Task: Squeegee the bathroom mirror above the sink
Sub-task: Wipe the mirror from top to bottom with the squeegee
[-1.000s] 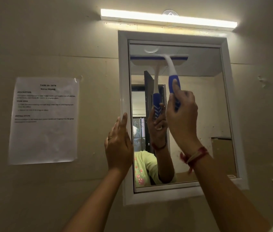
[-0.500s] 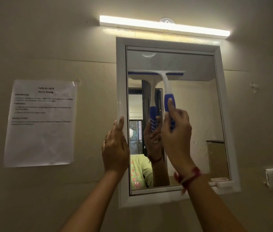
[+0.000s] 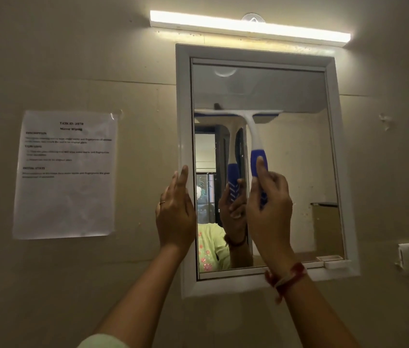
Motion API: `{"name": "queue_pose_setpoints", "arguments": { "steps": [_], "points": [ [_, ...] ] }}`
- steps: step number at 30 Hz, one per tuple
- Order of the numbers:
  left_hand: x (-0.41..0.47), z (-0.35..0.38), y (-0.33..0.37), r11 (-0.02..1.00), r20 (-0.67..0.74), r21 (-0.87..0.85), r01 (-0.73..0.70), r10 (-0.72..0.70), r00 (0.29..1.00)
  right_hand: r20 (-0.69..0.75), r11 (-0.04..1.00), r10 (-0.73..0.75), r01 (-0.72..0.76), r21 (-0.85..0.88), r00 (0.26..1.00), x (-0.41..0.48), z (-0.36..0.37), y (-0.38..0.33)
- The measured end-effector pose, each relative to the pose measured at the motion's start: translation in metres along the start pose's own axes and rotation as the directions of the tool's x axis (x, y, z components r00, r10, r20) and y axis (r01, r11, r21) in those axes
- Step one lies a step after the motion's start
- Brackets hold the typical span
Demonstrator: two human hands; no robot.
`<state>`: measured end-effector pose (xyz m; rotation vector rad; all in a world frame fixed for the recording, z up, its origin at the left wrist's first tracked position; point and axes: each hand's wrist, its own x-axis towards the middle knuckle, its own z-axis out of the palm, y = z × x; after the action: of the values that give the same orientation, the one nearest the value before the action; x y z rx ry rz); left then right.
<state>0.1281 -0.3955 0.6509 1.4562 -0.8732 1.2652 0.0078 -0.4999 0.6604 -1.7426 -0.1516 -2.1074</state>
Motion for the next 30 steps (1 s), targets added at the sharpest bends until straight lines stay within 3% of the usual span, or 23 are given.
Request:
{"name": "queue_pose_setpoints", "arguments": {
  "steps": [9, 15, 23, 30],
  "points": [
    [-0.001, 0.000, -0.001, 1.000, -0.012, -0.010, -0.006, 0.006, 1.000, -0.021, 0.999, 0.028, -0.028, -0.016, 0.999, 0.031, 0.005, -0.008],
    [0.000, 0.001, -0.002, 1.000, -0.007, -0.016, -0.016, 0.016, 1.000, 0.045, 1.000, 0.028, -0.028, -0.006, 0.999, -0.035, -0.011, -0.001],
    [-0.001, 0.000, -0.003, 0.999, -0.007, -0.033, -0.012, 0.012, 1.000, -0.007, 0.999, 0.050, -0.050, 0.006, 0.999, 0.008, -0.002, -0.009],
    [-0.001, 0.001, -0.002, 0.999, -0.003, -0.041, -0.005, 0.005, 1.000, 0.023, 1.000, 0.019, -0.019, 0.013, 1.000, -0.045, -0.011, 0.006]
  ]
}}
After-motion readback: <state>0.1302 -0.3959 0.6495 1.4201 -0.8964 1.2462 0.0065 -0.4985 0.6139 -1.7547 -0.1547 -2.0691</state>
